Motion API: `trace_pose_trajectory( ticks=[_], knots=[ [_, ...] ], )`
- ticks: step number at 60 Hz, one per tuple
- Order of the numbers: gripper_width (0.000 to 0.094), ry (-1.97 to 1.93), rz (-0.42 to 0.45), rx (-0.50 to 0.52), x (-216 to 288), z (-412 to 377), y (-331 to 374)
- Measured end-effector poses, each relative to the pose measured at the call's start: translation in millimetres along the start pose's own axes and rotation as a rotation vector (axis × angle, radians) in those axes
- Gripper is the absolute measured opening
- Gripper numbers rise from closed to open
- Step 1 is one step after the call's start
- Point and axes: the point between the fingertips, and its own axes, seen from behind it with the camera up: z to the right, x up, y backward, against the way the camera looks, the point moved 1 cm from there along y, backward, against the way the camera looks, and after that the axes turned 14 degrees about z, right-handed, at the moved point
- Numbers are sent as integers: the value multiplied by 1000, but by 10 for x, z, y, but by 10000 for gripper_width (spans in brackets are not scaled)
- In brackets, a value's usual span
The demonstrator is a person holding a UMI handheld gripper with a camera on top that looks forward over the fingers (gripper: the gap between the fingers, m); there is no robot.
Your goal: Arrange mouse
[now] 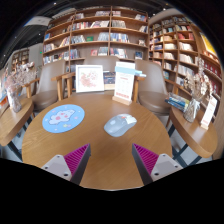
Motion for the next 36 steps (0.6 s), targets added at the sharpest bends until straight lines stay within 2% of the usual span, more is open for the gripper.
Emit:
trace_pose_trajectory(
  ticks=[36],
  knots=[
    [851, -6, -65, -14, -24, 12, -805]
  ],
)
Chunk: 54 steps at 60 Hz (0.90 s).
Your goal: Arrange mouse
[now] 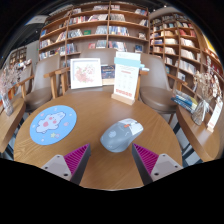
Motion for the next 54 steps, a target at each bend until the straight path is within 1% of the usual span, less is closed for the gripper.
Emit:
trace_pose_trajectory(
  ticks=[9, 27, 54],
  knots=[
    [853, -13, -17, 3, 58, 7, -155],
    [855, -12, -22, 13, 184, 43, -475],
    [852, -6, -36, 59, 387, -40, -968]
  ],
)
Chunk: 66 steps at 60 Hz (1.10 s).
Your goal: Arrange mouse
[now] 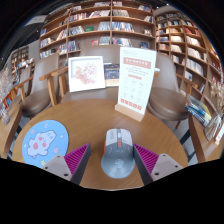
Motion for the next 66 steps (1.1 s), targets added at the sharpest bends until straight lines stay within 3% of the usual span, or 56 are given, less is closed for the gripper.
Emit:
trace_pose_trajectory(
  ticks=[14, 18, 19, 20, 25, 33, 49, 60, 66],
  knots=[
    [788, -5, 0, 28, 51, -41, -111],
    [687, 3, 7, 29, 64, -40, -141],
    [626, 7, 9, 32, 71, -43, -152],
    [507, 13, 13, 34, 77, -44, -166],
    [450, 19, 3, 35, 86, -61, -181],
    [429, 19, 38, 11, 304, -121, -15],
    [431, 1, 121, 145, 899, -1178, 478],
    [429, 1, 74, 214, 628, -1936, 480],
    [429, 29, 37, 196, 378, -2103, 369]
  ],
)
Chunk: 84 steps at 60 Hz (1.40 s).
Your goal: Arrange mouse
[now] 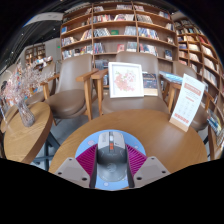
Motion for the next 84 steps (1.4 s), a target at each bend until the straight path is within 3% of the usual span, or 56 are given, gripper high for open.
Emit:
trace_pose_trajectory(
  ticks=[11, 21, 23, 26, 29, 34, 53, 70, 84],
  knots=[
    [429, 9, -44, -34, -323, -109, -113],
    [517, 31, -37, -61, -380, -80, -155],
    [607, 33, -26, -72, -362, -89, -148],
    [864, 35, -7, -84, -313, -69, -136],
    [810, 29, 4, -86, -278, -72, -82],
    [860, 7, 16, -93, -187, -103, 67],
    [852, 5, 115, -168, 277, 102, 1423],
    [853, -13, 183, -209, 207, 189, 2917],
    [853, 20, 211, -230, -9, 268, 3671]
  ],
)
